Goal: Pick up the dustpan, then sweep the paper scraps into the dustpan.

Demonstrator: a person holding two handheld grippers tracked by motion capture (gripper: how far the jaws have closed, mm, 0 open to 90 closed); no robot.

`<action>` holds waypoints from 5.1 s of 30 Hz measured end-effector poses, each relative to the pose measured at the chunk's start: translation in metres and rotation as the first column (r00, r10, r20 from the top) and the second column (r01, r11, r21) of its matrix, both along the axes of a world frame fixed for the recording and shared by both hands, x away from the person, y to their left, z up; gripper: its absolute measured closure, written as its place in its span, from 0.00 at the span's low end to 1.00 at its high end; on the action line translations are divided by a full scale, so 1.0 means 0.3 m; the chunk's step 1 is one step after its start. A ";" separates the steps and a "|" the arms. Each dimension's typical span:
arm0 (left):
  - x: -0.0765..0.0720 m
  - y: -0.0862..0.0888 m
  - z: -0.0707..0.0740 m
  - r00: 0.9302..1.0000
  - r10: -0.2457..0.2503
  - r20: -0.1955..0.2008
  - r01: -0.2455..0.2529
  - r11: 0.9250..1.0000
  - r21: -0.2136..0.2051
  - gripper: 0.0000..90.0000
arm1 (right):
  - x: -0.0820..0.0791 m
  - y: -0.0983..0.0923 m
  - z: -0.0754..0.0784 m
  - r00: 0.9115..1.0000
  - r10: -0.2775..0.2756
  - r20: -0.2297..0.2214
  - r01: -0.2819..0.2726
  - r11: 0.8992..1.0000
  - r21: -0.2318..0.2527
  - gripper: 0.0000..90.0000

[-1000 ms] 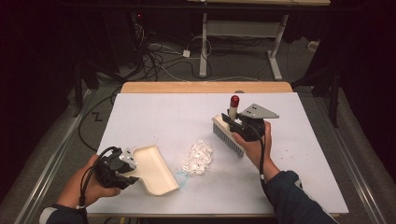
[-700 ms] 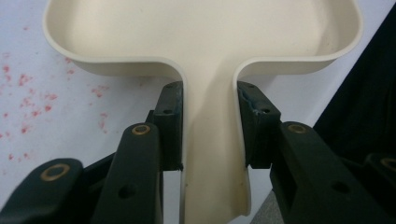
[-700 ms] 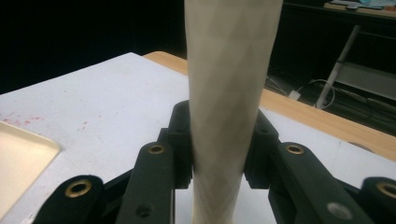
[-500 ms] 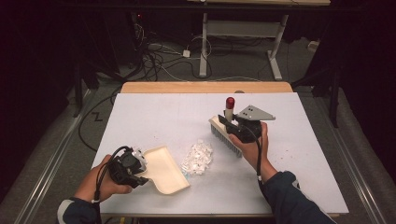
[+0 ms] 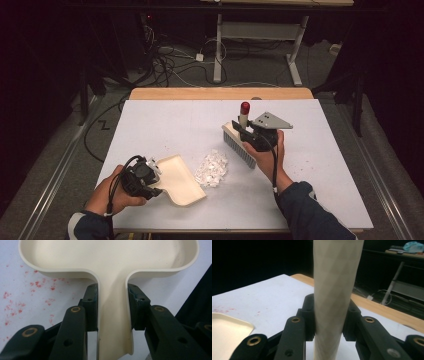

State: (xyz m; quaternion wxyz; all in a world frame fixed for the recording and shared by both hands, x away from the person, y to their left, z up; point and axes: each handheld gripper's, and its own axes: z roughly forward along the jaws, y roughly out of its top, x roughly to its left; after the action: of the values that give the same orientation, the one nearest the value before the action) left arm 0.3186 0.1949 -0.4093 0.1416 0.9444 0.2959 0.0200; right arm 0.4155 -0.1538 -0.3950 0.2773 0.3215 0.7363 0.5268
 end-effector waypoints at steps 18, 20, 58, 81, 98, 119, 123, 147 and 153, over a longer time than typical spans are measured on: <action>0.016 -0.037 -0.012 1.000 0.007 0.010 -0.007 1.000 -0.001 0.70 | -0.014 0.052 0.000 1.000 0.024 0.005 -0.023 0.999 -0.039 0.78; 0.016 -0.039 -0.013 1.000 0.006 0.008 -0.006 1.000 0.002 0.70 | -0.015 0.059 -0.001 0.999 0.033 0.005 -0.032 0.999 -0.039 0.78; 0.052 -0.158 -0.093 0.998 0.061 -0.005 -0.062 0.998 -0.023 0.70 | -0.208 0.306 -0.010 0.968 0.246 -0.046 -0.243 0.968 0.061 0.78; 0.066 -0.140 -0.098 0.997 0.074 -0.001 -0.074 0.997 -0.003 0.70 | -0.135 0.125 0.078 0.994 0.108 0.011 -0.108 0.993 0.039 0.78; 0.102 -0.143 -0.097 0.997 0.075 -0.011 -0.075 0.997 0.027 0.70 | -0.154 0.143 0.000 0.996 0.089 -0.007 -0.089 0.992 -0.086 0.78; 0.124 -0.131 -0.101 0.998 0.065 -0.013 -0.064 0.997 0.030 0.70 | -0.240 0.196 0.058 0.955 0.296 -0.011 -0.296 0.955 0.003 0.78; 0.120 -0.122 -0.103 0.998 0.055 -0.012 -0.054 0.998 0.038 0.70 | -0.228 0.159 0.084 0.963 0.271 -0.005 -0.271 0.963 0.010 0.78; 0.088 -0.085 -0.069 0.999 0.023 -0.042 -0.019 0.997 0.077 0.70 | -0.174 0.072 0.035 0.991 0.136 0.002 -0.135 0.985 -0.105 0.78; 0.080 -0.093 -0.064 0.999 0.008 -0.038 -0.005 0.995 0.095 0.70 | -0.117 0.068 0.024 0.998 0.053 0.041 -0.049 0.993 -0.107 0.78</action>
State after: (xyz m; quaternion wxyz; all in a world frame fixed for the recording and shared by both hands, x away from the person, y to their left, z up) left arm 0.3426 0.1670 -0.4284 0.0907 0.9494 0.3004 0.0165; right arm 0.3803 -0.1334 -0.3878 0.2966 0.2758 0.7649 0.5009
